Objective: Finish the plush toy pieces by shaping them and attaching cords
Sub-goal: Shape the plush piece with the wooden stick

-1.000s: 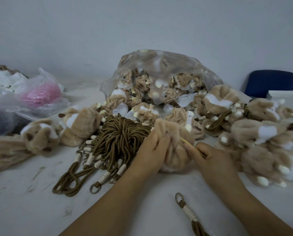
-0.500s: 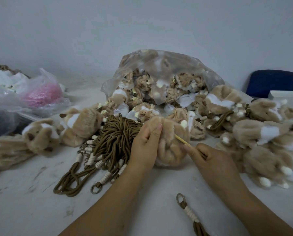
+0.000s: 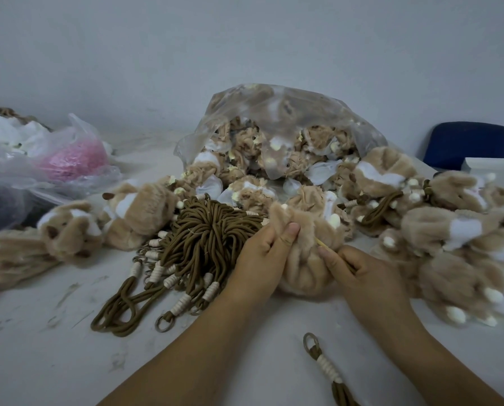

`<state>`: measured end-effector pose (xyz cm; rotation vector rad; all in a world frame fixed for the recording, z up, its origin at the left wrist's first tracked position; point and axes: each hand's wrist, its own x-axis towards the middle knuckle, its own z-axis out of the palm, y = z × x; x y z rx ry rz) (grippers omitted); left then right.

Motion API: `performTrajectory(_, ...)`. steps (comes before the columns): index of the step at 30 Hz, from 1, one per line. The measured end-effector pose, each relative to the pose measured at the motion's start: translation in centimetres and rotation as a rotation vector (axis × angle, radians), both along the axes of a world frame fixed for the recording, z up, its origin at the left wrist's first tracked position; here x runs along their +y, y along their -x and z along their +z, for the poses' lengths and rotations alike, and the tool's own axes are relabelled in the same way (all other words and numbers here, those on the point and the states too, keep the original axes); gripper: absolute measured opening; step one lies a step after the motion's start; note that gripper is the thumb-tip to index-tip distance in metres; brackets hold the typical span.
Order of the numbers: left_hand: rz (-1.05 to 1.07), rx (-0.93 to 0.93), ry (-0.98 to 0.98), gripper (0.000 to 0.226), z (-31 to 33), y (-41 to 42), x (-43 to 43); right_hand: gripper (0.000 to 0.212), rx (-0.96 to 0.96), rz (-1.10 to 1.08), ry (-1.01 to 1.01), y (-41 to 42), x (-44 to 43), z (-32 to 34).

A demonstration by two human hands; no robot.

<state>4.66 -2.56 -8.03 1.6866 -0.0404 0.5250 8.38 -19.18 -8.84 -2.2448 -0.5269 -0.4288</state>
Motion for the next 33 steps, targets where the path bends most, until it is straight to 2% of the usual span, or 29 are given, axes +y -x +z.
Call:
performTrajectory(3, -0.073, 0.074, 0.119, 0.035, 0.3, 0.2, -0.2, 0.057, -0.011, -0.002, 0.019, 0.0, 0.0, 0.3)
performTrajectory(6, -0.057, 0.143, 0.276, 0.07, 1.0, 0.2, 0.1, 0.06, -0.047, -0.008, 0.102, 0.1, 0.0, 0.6)
performTrajectory(8, -0.036, 0.13, 0.423, 0.082, 1.4, 0.3, 0.3, 0.056, -0.056, -0.006, 0.136, 0.1, -0.2, 0.7)
performTrajectory(11, -0.039, 0.106, 0.523, 0.075, 1.4, 0.1, 0.2, 0.055, -0.052, -0.017, 0.15, 0.0, -0.2, 0.7)
performTrajectory(15, -0.005, 0.064, 0.486, 0.073, 0.9, -0.3, 0.0, 0.064, -0.057, -0.037, 0.15, 0.1, 0.0, 0.4)
performTrajectory(24, -0.01, -0.077, 0.476, 0.048, 0.7, -0.6, 0.1, 0.061, -0.048, -0.031, 0.182, 0.6, 0.2, 0.5)
performTrajectory(29, -0.003, -0.044, 0.369, 0.041, 0.2, -0.4, -0.6, 0.065, -0.021, -0.014, 0.126, 0.5, 0.4, 0.2)
performTrajectory(33, 0.029, 0.042, 0.251, 0.049, -0.3, -0.4, -1.0, 0.067, -0.013, -0.011, 0.07, 0.4, 0.5, -0.1)
